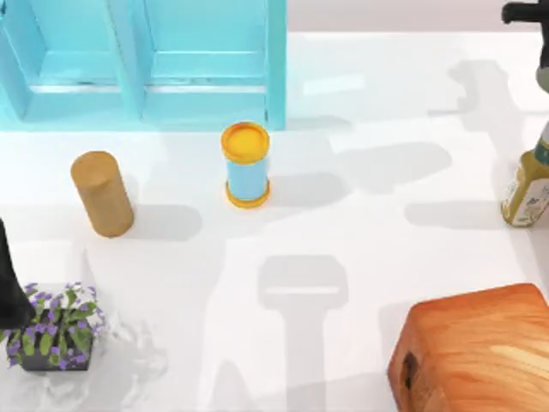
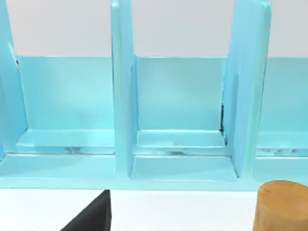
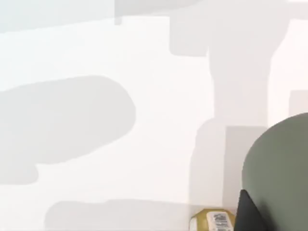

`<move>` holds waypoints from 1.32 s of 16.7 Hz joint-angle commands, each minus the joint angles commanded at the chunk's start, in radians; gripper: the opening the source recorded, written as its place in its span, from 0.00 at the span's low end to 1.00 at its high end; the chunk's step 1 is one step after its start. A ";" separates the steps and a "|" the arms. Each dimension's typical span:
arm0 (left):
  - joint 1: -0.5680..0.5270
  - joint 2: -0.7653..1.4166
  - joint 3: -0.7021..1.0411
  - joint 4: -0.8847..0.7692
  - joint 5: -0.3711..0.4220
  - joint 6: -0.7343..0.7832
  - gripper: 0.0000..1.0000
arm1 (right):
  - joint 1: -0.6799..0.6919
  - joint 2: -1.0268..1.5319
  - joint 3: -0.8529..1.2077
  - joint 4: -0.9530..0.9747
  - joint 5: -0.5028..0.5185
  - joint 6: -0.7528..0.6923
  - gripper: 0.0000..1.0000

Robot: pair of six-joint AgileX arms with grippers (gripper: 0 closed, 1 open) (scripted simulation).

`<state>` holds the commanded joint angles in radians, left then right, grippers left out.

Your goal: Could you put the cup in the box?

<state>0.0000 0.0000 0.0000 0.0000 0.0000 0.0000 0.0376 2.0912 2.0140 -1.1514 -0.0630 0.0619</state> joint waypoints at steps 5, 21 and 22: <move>0.000 0.000 0.000 0.000 0.000 0.000 1.00 | -0.226 -0.283 -0.182 -0.072 -0.032 -0.229 0.00; 0.000 0.000 0.000 0.000 0.000 0.000 1.00 | -0.420 -0.356 -0.492 -0.138 0.015 -0.430 0.00; 0.000 0.000 0.000 0.000 0.000 0.000 1.00 | -0.422 -0.352 -0.521 -0.106 0.015 -0.432 0.00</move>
<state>0.0000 0.0000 0.0000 0.0000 0.0000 0.0000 -0.3848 1.7389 1.4934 -1.2574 -0.0484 -0.3703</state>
